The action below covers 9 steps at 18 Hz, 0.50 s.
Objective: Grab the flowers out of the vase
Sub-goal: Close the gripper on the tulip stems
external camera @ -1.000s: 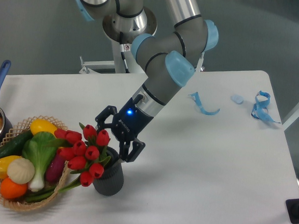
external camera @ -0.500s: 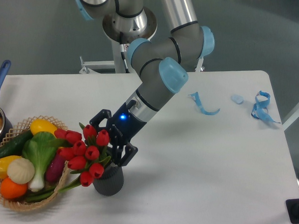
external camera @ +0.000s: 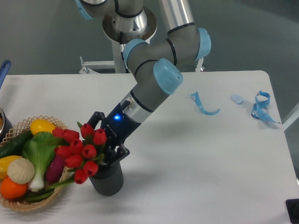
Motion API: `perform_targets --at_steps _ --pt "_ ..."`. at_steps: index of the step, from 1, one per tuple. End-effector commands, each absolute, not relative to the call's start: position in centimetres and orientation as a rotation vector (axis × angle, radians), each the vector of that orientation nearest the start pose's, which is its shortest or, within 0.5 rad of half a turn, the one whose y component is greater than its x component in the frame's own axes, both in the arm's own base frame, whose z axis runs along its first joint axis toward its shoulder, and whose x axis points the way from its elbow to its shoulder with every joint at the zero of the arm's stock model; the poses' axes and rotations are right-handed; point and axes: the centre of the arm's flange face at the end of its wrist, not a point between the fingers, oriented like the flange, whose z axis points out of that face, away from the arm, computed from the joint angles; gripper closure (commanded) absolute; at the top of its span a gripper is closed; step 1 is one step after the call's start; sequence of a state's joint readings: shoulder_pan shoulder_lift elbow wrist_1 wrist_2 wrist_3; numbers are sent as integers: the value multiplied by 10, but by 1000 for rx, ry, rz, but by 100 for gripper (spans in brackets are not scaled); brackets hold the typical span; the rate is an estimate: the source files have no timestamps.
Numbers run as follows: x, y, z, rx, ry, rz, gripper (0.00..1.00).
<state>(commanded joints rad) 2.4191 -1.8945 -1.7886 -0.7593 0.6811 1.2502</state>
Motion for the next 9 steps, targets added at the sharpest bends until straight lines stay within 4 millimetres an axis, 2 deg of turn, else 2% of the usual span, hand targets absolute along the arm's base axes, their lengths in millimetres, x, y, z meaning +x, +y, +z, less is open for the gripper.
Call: perform_targets --at_steps 2,5,9 --pt "-300 544 331 -2159 579 -267 54" --pt "-301 544 335 -2162 559 -271 60" --pt "-308 549 348 -2162 522 -267 61"
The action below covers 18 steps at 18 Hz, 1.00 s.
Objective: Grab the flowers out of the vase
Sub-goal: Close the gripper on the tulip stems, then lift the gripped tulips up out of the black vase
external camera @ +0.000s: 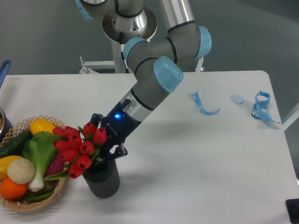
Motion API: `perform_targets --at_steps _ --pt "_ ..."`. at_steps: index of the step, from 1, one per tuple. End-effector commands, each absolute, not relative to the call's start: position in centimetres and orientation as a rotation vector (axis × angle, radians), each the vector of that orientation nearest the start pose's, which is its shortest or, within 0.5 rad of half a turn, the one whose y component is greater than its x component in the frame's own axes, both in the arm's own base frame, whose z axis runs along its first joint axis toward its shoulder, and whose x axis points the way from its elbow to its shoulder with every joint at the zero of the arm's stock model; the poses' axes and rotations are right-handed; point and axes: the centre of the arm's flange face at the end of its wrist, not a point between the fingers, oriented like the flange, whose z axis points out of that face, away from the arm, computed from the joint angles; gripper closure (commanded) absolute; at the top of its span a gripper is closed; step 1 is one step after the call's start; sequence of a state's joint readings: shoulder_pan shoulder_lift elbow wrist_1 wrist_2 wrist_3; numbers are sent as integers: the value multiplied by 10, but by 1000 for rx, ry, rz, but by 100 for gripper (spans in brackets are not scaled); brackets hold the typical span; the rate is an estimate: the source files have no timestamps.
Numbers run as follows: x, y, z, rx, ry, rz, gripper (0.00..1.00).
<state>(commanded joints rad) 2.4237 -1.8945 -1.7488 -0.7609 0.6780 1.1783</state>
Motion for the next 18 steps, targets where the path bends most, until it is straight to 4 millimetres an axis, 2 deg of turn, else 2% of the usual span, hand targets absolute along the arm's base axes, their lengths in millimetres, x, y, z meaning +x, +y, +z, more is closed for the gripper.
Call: perform_targets --at_steps 3,6,14,18 --pt "-314 554 366 -2163 448 -279 61" --pt "-319 553 375 -2164 405 -282 61" --pt "-310 545 424 -2140 351 -253 61" --pt "-301 541 457 -2107 295 -273 61"
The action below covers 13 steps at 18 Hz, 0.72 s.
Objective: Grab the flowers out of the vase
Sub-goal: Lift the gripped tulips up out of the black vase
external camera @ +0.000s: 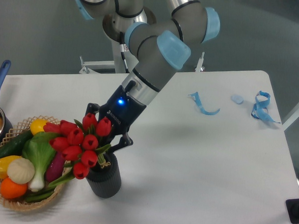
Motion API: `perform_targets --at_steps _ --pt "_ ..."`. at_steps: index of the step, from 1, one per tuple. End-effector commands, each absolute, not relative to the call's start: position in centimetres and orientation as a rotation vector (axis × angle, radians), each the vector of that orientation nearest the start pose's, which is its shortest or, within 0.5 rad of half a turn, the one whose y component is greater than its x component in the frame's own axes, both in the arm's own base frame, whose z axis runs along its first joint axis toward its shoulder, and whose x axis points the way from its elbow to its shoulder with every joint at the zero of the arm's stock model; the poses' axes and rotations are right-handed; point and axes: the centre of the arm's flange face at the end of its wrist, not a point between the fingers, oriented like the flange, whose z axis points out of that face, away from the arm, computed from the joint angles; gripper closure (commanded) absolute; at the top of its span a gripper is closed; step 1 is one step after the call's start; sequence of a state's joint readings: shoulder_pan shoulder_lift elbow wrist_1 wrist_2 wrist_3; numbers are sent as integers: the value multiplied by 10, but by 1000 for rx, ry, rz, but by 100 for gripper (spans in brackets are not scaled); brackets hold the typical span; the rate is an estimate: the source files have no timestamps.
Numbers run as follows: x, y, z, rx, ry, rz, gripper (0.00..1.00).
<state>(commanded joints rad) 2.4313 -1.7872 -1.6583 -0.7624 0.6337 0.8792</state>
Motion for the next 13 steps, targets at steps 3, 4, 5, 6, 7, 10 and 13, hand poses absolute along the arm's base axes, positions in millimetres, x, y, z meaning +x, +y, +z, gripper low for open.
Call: perform_targets --at_steps 3,4,5,6,7,10,13 --pt "-297 539 480 -2075 262 -294 61" --pt "-294 537 491 -2062 255 -295 61" --pt "-291 535 503 -2049 248 -297 61" --pt "-288 534 514 -2038 239 -300 61" --pt "-287 532 524 -2030 227 -299 61" --pt "-285 528 549 -2013 217 -277 61" --pt "-288 525 561 -2010 202 -257 61"
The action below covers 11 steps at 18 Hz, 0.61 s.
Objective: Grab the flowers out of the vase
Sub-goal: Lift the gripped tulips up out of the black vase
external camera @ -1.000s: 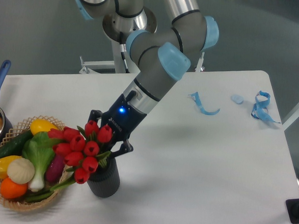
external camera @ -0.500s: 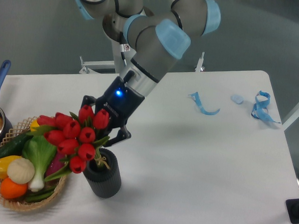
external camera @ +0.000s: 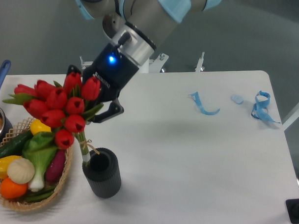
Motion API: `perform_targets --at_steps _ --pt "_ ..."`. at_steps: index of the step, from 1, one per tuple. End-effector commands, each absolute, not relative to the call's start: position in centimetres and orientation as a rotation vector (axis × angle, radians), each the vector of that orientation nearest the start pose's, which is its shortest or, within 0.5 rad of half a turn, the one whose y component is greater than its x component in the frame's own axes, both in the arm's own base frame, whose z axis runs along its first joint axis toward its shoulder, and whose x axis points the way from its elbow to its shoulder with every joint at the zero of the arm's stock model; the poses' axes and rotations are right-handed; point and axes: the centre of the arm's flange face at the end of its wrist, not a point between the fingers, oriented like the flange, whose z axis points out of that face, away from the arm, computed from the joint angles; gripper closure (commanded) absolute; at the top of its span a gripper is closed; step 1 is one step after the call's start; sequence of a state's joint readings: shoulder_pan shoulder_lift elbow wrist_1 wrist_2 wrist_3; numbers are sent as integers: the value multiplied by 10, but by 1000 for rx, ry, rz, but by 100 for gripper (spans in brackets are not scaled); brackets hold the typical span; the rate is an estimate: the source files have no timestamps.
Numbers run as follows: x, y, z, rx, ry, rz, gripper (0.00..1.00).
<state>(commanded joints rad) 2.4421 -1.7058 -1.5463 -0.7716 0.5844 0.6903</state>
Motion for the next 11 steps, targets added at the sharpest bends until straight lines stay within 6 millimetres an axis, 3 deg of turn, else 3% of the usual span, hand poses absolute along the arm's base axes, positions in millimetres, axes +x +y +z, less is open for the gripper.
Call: perform_targets --at_steps 3,6,8,11 --pt "-312 507 572 -2003 157 -208 61" --pt "-353 480 569 -2012 80 -148 61" --pt "-397 449 564 -2013 24 -76 61" --pt "-430 419 539 -2030 49 7 61"
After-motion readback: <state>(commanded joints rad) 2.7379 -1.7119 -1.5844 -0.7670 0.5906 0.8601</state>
